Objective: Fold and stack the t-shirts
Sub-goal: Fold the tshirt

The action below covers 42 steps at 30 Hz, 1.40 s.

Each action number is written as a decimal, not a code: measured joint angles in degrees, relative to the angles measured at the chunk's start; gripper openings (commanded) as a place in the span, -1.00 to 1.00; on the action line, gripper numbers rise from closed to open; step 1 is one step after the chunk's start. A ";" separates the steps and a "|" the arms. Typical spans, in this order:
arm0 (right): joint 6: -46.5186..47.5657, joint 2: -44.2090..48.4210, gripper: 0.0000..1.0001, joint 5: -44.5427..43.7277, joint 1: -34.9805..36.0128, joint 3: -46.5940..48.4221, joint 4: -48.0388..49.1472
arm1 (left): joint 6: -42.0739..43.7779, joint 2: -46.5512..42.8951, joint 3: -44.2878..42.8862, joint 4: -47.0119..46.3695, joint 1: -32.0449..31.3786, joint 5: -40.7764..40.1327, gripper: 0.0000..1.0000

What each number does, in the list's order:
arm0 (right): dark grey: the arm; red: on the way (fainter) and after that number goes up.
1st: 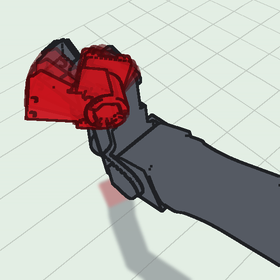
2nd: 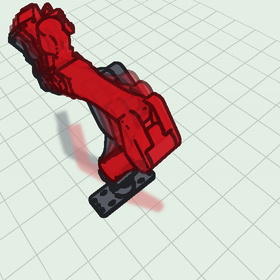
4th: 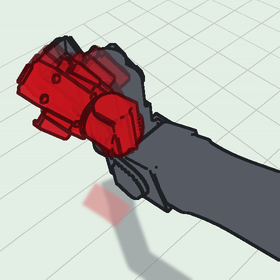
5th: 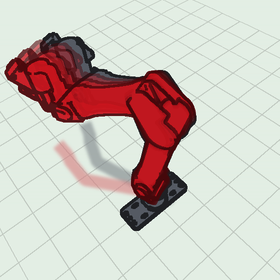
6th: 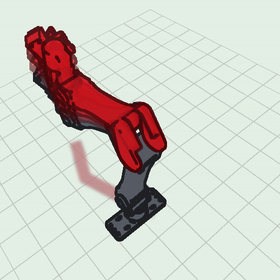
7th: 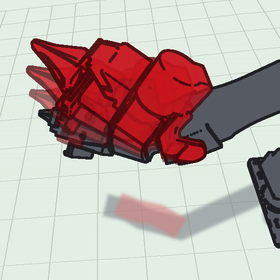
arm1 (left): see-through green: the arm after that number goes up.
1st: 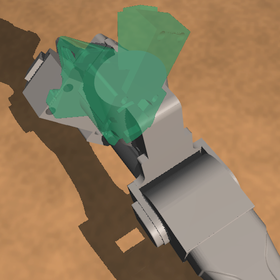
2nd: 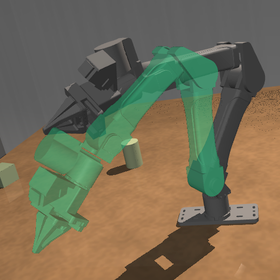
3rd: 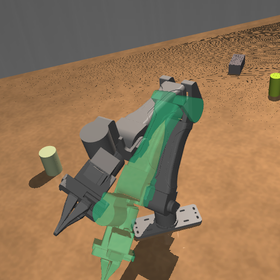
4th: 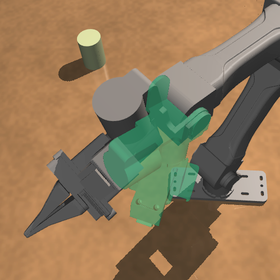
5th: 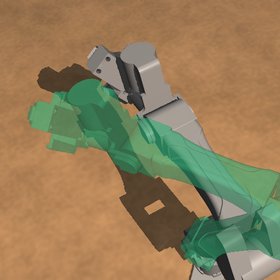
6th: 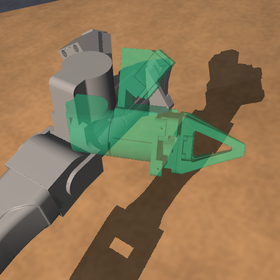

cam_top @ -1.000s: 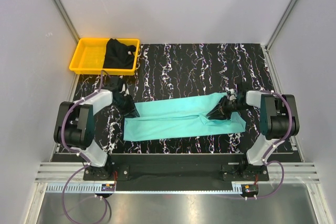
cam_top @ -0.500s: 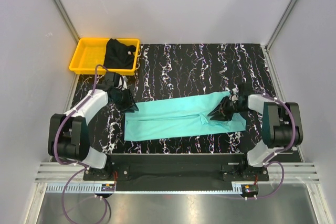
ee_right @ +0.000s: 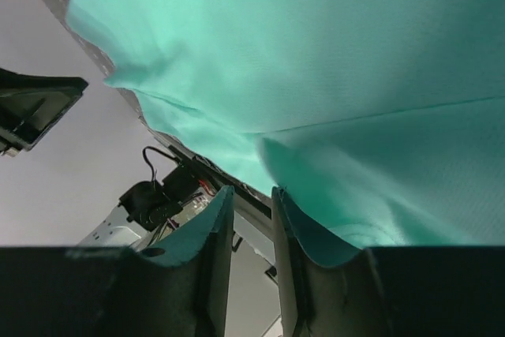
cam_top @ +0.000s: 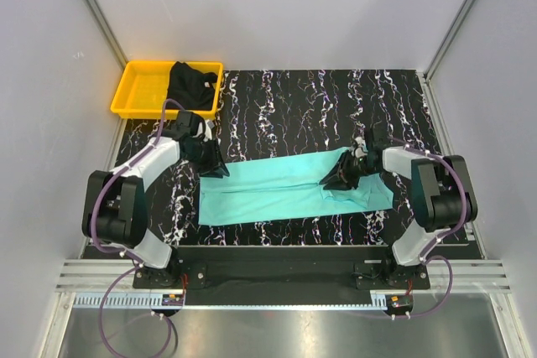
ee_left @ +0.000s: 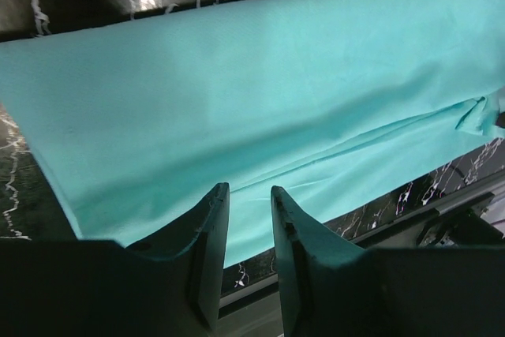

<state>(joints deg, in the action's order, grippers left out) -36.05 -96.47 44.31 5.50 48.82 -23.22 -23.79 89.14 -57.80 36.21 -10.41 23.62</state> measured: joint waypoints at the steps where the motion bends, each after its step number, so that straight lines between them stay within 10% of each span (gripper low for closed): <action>1: -0.96 -0.55 -0.36 0.37 0.48 -1.92 1.73 | 0.02 0.09 0.00 0.00 -0.35 0.24 -0.35; 9: -2.91 -3.02 -0.27 1.40 0.50 -5.51 6.84 | 0.20 0.11 0.00 -0.33 -0.76 0.52 -0.29; 16: -3.02 5.33 0.46 -10.97 0.50 6.49 -7.87 | 1.55 0.44 -0.46 -0.37 -0.76 0.63 -0.11; 18: -3.91 9.35 0.99 -16.06 0.50 8.81 -11.34 | 1.84 1.03 -0.79 -0.37 -0.76 0.63 -0.10; 42: -28.65 -4.87 0.99 -37.77 3.67 19.54 -28.94 | 4.20 3.52 -2.84 -0.50 -1.40 0.63 0.33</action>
<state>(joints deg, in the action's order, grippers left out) -64.71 -101.34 6.55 9.17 68.36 -52.16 -19.59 92.66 -60.64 35.70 -11.81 24.25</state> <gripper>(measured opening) 0.994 0.645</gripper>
